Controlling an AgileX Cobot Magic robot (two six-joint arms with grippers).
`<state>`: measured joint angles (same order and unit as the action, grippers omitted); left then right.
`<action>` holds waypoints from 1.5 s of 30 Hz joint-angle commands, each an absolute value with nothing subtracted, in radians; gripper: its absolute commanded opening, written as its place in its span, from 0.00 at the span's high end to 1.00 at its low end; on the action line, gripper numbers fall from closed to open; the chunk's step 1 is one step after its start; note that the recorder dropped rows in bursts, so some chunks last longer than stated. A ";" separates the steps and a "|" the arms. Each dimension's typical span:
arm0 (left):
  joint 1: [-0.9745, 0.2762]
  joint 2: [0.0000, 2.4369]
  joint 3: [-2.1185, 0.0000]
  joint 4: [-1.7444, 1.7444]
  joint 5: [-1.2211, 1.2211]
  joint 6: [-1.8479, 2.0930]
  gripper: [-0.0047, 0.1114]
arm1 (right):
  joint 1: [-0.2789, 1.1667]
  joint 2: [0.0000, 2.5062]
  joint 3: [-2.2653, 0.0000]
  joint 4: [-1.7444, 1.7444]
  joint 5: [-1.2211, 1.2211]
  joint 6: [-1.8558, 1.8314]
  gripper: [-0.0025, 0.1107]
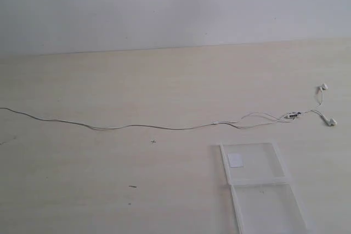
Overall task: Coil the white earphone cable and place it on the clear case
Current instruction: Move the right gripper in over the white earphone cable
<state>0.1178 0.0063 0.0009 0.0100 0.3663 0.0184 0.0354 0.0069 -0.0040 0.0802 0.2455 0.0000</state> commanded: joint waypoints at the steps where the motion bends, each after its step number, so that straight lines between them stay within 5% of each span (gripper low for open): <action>1: 0.117 0.000 0.000 0.000 0.357 0.022 0.96 | 0.030 0.000 0.000 0.080 0.236 0.000 0.98; 14: 0.117 0.000 0.000 0.000 0.357 0.022 0.96 | 0.030 0.000 -0.047 0.123 -0.124 0.000 0.98; 24: 0.117 0.000 0.000 0.000 0.357 0.022 0.96 | 0.030 0.566 -0.658 0.100 0.314 -0.083 0.98; 35: 0.117 0.000 0.000 0.000 0.357 0.022 0.96 | 0.030 0.948 -0.948 0.301 0.196 -0.088 0.98; 42: 0.117 0.000 0.000 0.000 0.357 0.022 0.96 | 0.206 1.342 -1.175 0.614 0.648 -1.079 0.98; 45: 0.117 0.000 0.000 0.000 0.357 0.022 0.96 | 0.259 1.488 -1.278 0.664 0.765 -1.158 0.98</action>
